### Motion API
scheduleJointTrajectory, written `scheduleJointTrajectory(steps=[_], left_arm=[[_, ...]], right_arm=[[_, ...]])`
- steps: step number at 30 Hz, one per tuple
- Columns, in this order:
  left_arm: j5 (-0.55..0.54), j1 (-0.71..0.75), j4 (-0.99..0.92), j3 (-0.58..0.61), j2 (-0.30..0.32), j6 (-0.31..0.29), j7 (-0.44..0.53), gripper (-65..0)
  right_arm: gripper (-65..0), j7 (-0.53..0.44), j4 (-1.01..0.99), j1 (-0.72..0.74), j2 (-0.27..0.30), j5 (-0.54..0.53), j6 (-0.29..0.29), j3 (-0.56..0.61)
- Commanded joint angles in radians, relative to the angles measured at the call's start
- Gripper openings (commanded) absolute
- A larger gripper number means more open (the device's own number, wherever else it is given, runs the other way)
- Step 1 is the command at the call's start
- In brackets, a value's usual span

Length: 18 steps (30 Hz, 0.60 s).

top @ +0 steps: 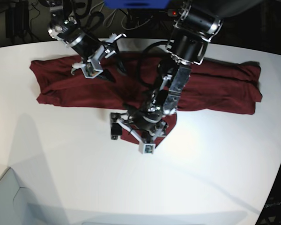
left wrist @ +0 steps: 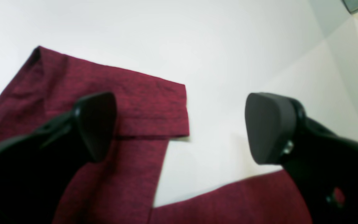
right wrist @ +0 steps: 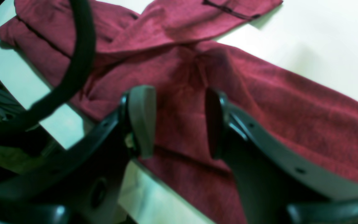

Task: Layout the t-shirt on the table in an organized manner, then fold the t-shirt properly
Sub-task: 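Grasp the sleeve cuff with the left gripper and pull it toward the shirt end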

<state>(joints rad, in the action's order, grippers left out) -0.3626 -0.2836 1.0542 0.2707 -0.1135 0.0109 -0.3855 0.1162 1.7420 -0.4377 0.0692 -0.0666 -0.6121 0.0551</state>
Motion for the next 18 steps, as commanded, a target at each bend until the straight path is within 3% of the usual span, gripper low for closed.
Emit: scheduleJointTrajectory(steps=[1,7,9,12,18], left_arm=[[0.009,-0.038,0.016,0.002,-0.008,-0.007,0.018,-4.5],[0.159,-0.038,0.016,0.002,-0.022,-0.007,0.020,-26.1],[0.207,-0.036,0.016,0.002,-0.038,-0.007,0.020,-29.0],[0.290,-0.030,0.016,0.005,-0.044,-0.009,0.024,-26.6],[0.414,-0.030,0.016,0.121,-0.044,-0.007,0.021,-17.3]], right_arm=[[-38.1,-0.028,0.014,0.004,0.002,-0.016,-0.007,-0.001],[-38.1,-0.026,0.014,0.018,0.002,-0.014,-0.007,0.001],[-38.1,-0.026,0.014,0.018,0.002,-0.014,-0.007,0.002],[-37.9,-0.026,0.014,0.018,0.004,-0.014,-0.007,0.002],[-37.8,-0.026,0.014,0.020,0.016,-0.017,-0.007,0.002]])
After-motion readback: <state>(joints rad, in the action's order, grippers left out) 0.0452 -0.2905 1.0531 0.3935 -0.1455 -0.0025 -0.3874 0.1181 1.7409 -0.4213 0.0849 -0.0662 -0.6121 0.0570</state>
